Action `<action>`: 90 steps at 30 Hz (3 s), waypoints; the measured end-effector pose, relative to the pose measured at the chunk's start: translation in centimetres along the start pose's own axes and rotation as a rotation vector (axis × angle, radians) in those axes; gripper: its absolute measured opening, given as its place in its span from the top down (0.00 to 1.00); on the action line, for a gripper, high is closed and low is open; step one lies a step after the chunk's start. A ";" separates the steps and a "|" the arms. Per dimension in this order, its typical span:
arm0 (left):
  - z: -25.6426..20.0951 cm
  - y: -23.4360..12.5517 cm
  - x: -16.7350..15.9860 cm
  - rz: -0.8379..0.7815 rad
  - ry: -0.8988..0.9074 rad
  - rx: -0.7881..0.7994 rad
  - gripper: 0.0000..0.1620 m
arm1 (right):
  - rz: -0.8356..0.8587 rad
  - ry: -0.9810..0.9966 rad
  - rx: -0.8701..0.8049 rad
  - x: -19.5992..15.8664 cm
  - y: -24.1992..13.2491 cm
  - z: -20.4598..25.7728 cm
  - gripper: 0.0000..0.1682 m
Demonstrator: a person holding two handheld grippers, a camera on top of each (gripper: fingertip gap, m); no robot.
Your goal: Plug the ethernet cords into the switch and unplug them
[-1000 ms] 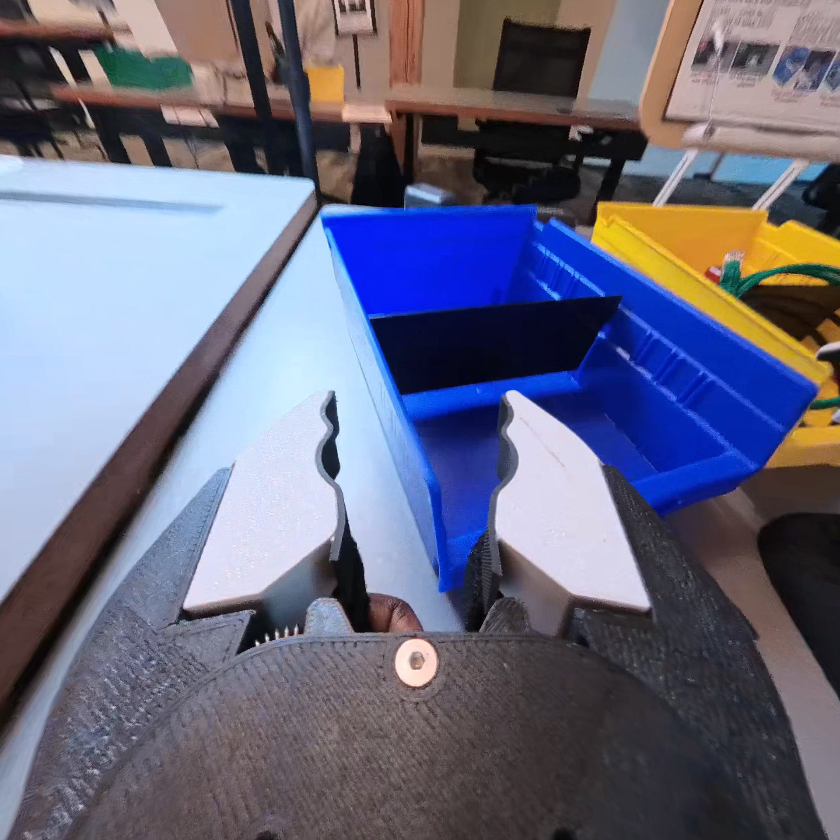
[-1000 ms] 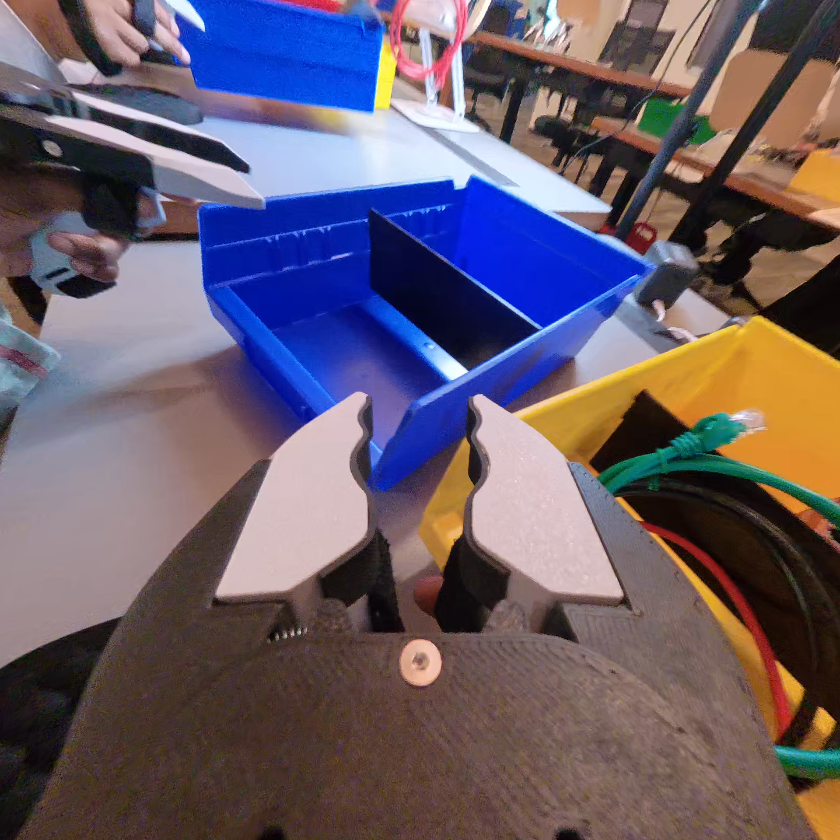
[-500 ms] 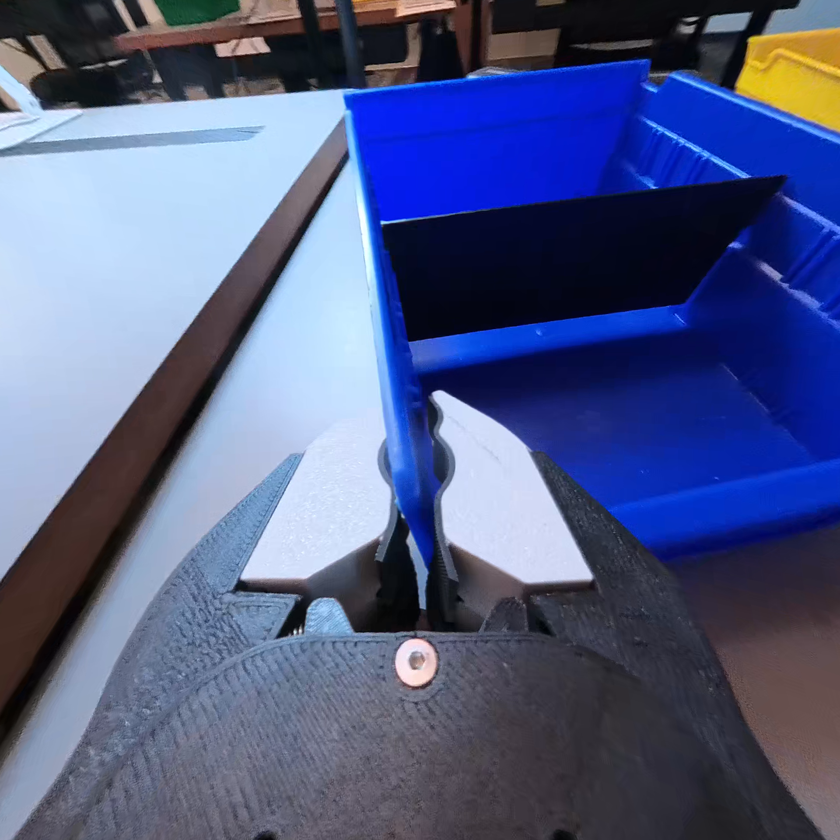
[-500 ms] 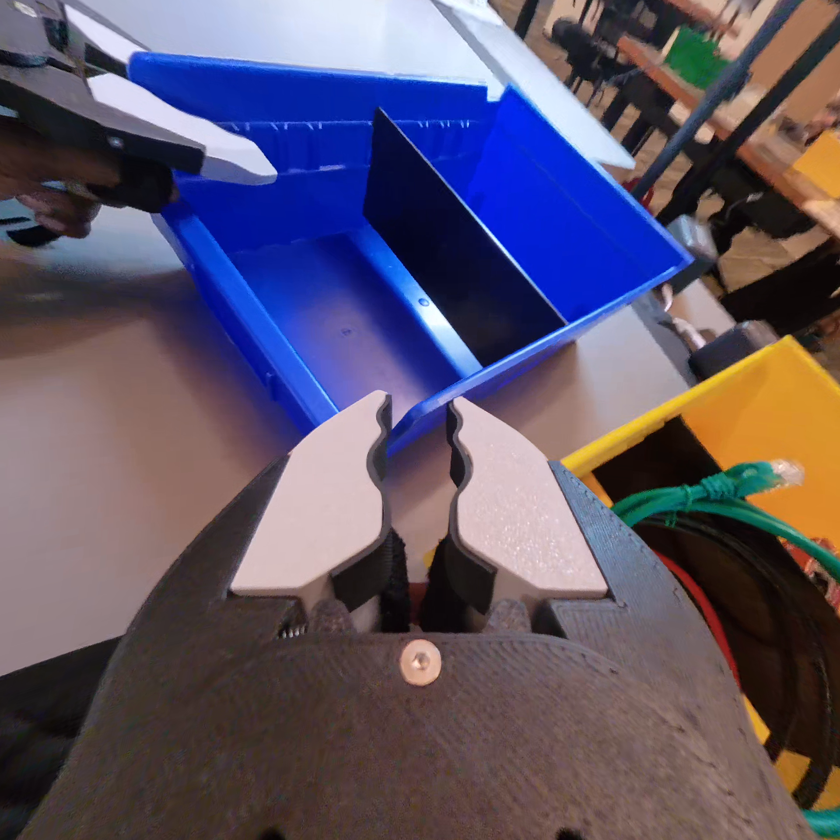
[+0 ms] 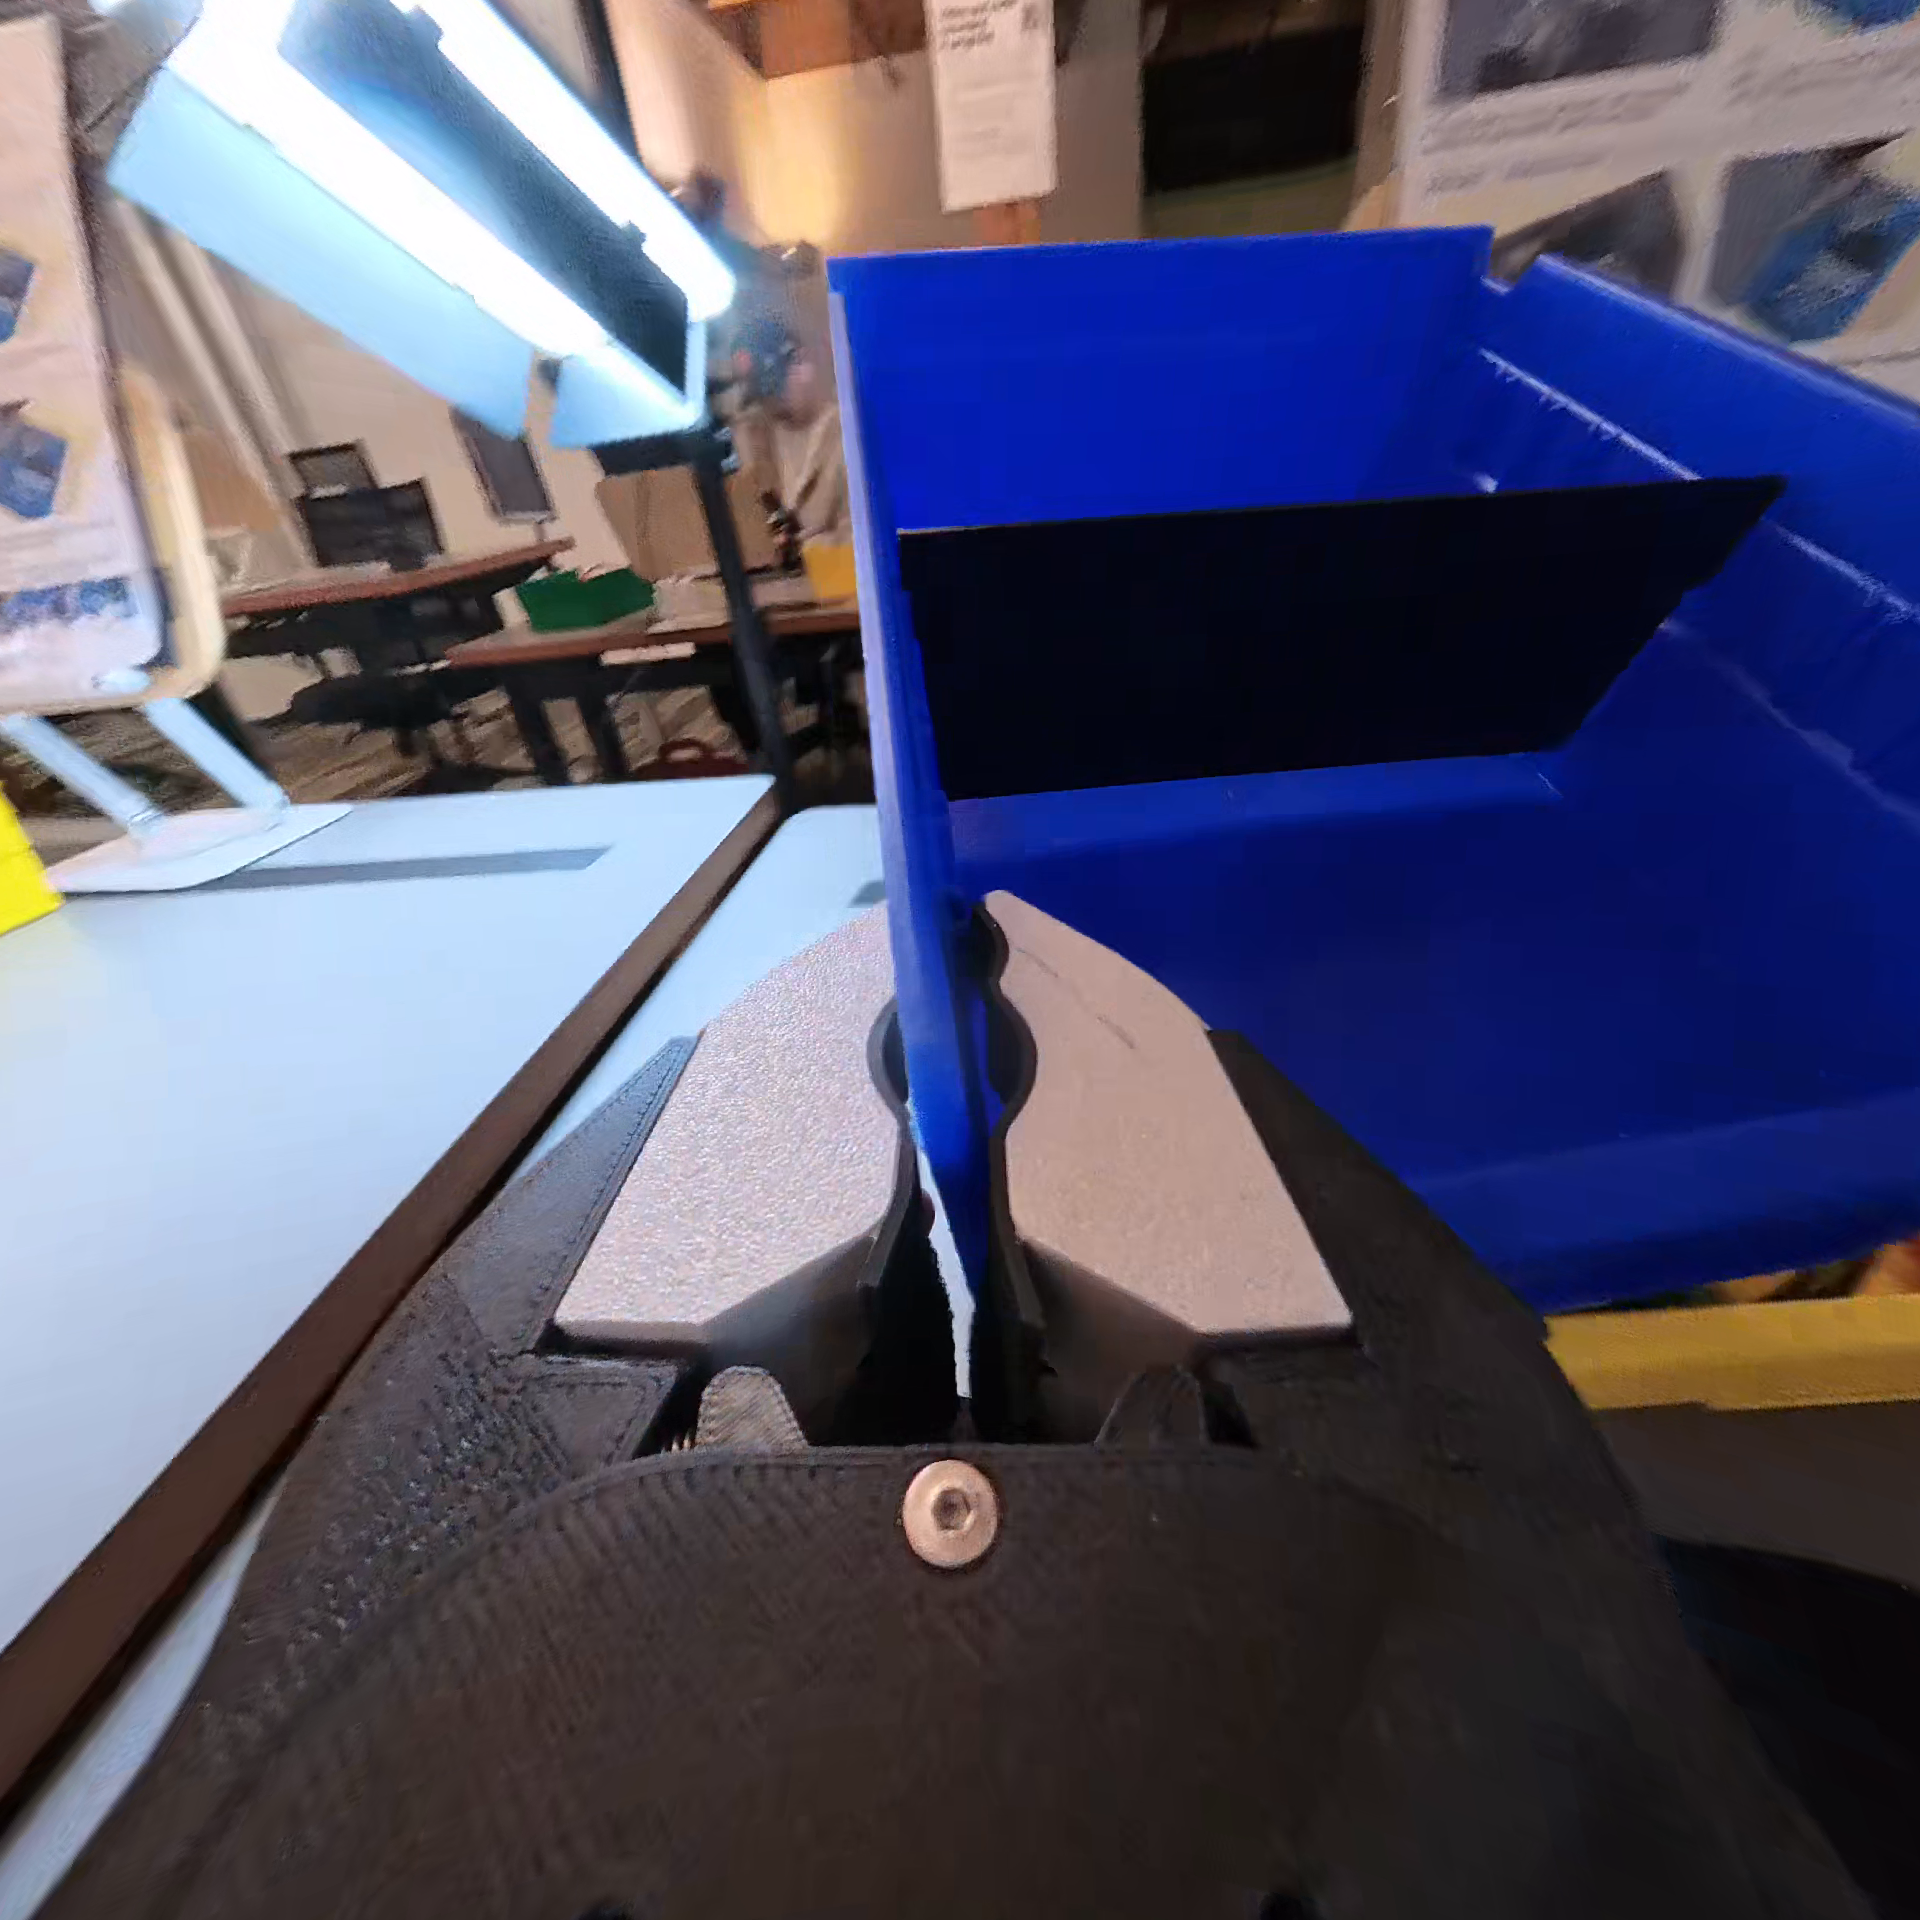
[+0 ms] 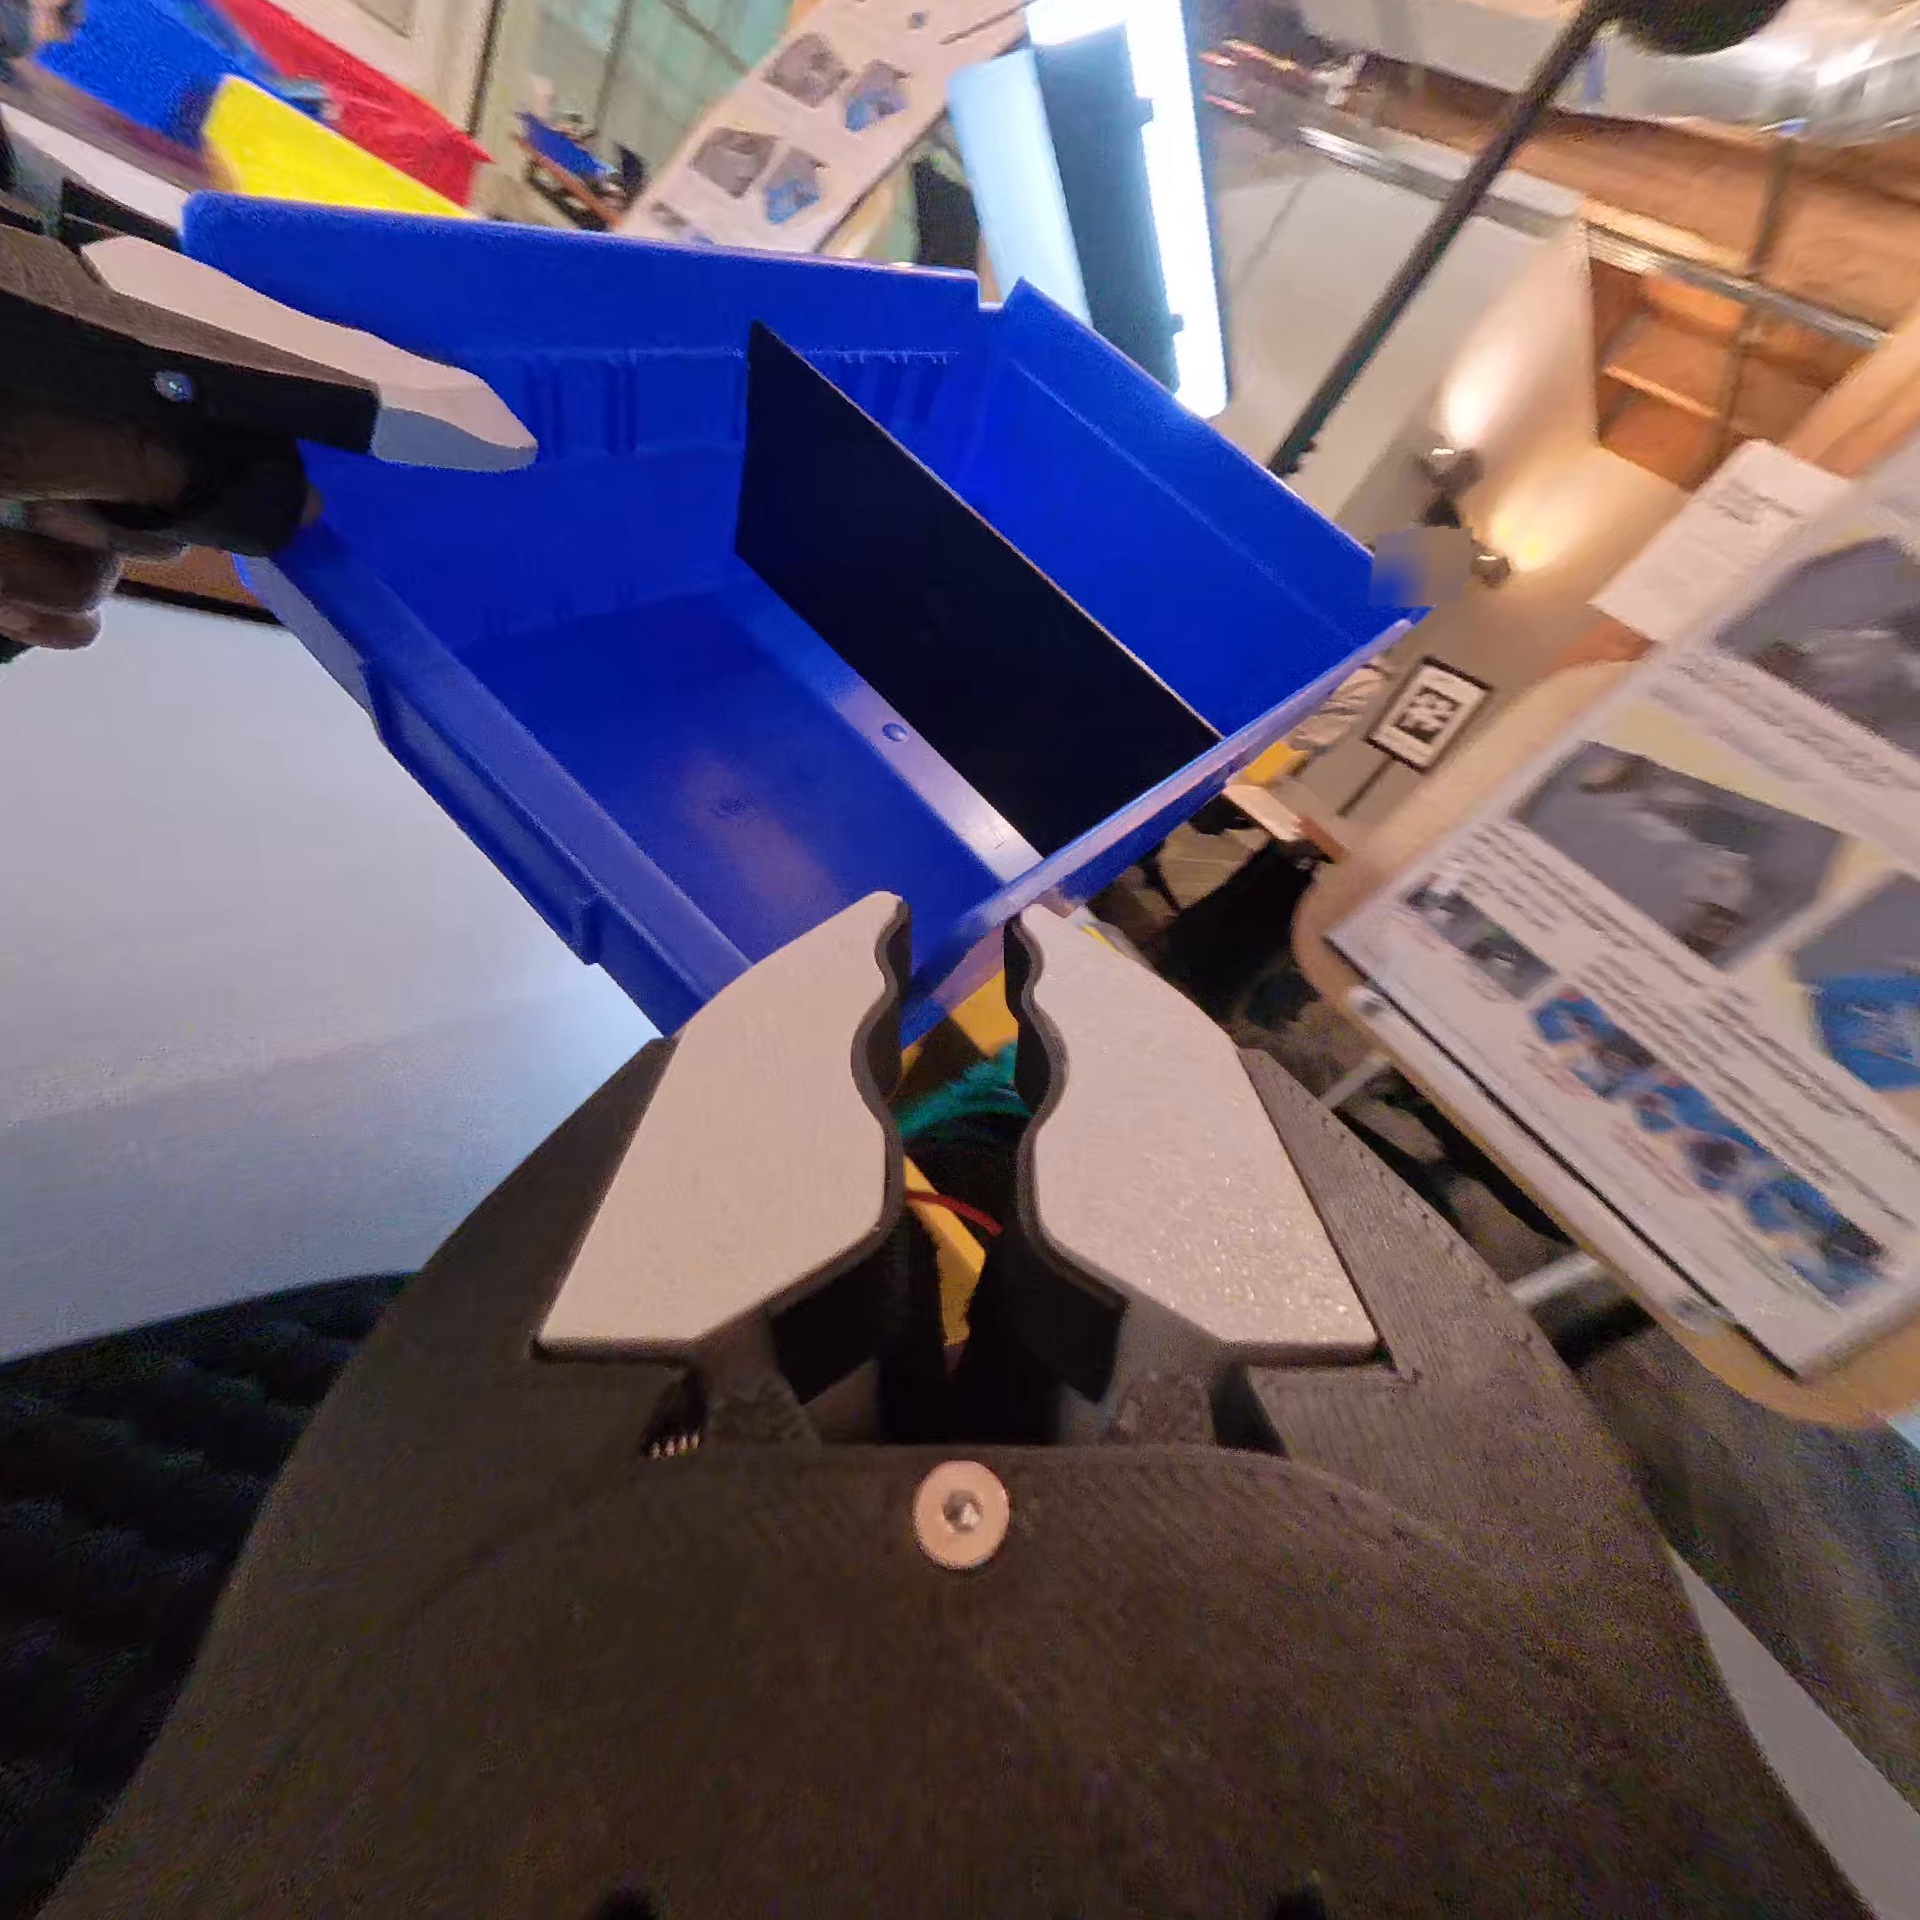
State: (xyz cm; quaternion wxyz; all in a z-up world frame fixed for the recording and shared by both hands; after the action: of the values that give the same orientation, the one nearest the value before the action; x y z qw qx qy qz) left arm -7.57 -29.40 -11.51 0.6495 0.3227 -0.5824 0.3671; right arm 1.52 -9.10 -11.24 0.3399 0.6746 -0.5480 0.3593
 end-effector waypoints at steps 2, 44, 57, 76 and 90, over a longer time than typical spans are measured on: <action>-3.3 1.4 1.4 -0.036 -0.017 -0.104 0.95 | 0.006 -0.006 -0.082 -0.4 -2.4 -2.6 0.90; -46.3 10.9 -6.0 0.252 0.054 -1.014 0.47 | 0.597 0.311 -0.726 -24.9 -28.6 -22.2 0.90; -30.6 5.9 -3.3 0.302 0.431 -1.037 0.52 | 0.644 0.158 -0.140 -20.7 -23.3 -18.5 0.59; -19.8 8.7 -12.8 0.681 0.624 -1.043 0.79 | 0.933 0.099 0.109 -25.1 -19.5 -16.7 0.81; -7.6 5.6 -13.9 0.741 0.576 -0.925 0.73 | 0.995 0.087 0.050 -26.3 -26.5 -20.0 0.78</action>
State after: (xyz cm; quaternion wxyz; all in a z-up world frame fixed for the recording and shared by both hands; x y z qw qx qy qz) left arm -9.09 -21.46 -26.19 0.6816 -0.3228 -0.5555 0.3501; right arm 21.64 25.43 -25.29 0.1339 0.3239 -0.7799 0.5186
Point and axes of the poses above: each gripper's, where its closed fingertips meet, y out along the fingers, x out of its top, z = x × y across the jaws, the point moved 6 cm from there along -y, back along the fingers, and after that the axes turned 9 degrees about -x, right-handed, at the moved point
